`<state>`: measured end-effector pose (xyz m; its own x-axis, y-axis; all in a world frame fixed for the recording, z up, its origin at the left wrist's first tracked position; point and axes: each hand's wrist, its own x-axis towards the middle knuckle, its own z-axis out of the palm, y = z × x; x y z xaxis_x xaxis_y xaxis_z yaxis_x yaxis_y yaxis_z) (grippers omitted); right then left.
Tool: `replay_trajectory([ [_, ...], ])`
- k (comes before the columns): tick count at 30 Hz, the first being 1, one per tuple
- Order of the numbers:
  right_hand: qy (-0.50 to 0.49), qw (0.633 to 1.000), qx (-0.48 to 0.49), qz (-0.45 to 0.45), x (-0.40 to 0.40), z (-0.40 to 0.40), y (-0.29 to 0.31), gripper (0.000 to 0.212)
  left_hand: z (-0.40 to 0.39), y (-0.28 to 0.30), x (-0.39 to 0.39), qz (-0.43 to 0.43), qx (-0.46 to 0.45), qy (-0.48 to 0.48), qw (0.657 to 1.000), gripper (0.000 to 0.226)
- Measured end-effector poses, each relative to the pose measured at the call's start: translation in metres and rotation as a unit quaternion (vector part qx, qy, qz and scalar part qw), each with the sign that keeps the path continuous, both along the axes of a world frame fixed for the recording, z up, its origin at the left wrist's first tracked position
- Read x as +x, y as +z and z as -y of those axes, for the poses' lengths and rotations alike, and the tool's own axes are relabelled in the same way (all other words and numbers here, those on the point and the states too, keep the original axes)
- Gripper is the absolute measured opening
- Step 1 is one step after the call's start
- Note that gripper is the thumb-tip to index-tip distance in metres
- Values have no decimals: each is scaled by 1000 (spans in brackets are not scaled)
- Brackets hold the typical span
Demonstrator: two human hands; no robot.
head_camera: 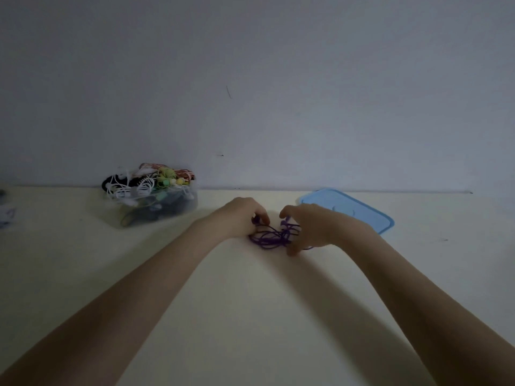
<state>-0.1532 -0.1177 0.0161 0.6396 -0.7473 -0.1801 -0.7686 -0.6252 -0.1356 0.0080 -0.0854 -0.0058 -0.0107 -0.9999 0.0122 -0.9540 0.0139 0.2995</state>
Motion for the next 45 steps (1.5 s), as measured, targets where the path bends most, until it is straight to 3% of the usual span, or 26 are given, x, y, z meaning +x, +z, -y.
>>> replay_trajectory([
  [5,32,993,-88,77,12,-11,-7,29,-10,3,5,-33,-40,15,999,28],
  [8,14,980,-121,159,26,-8,5,33,-23,15,22,-74,-99,33,992,21],
  [13,40,942,-152,296,74,-1,51,29,-45,54,63,-176,-236,100,950,13],
  [19,90,908,-149,382,148,-2,107,21,-66,99,122,-189,-326,175,909,19],
  [24,103,913,-133,371,202,2,94,23,-68,83,161,-161,-271,249,916,27],
  [28,121,963,-58,235,219,7,43,28,-65,43,177,-82,-181,291,936,30],
  [31,88,955,12,282,217,10,10,33,-61,23,172,-43,-192,281,939,33],
  [34,45,949,-24,310,206,19,-1,33,-54,21,163,-45,-227,248,941,32],
  [38,-22,965,-100,242,173,36,0,32,-30,25,137,-68,-197,165,964,34],
  [40,-78,955,-214,192,153,38,5,29,-14,26,119,0,-149,132,980,39],
  [42,-63,942,-281,175,141,39,9,24,0,28,104,86,-98,127,983,43],
  [45,-49,954,-197,221,137,51,14,23,12,31,94,122,-77,114,983,44],
])
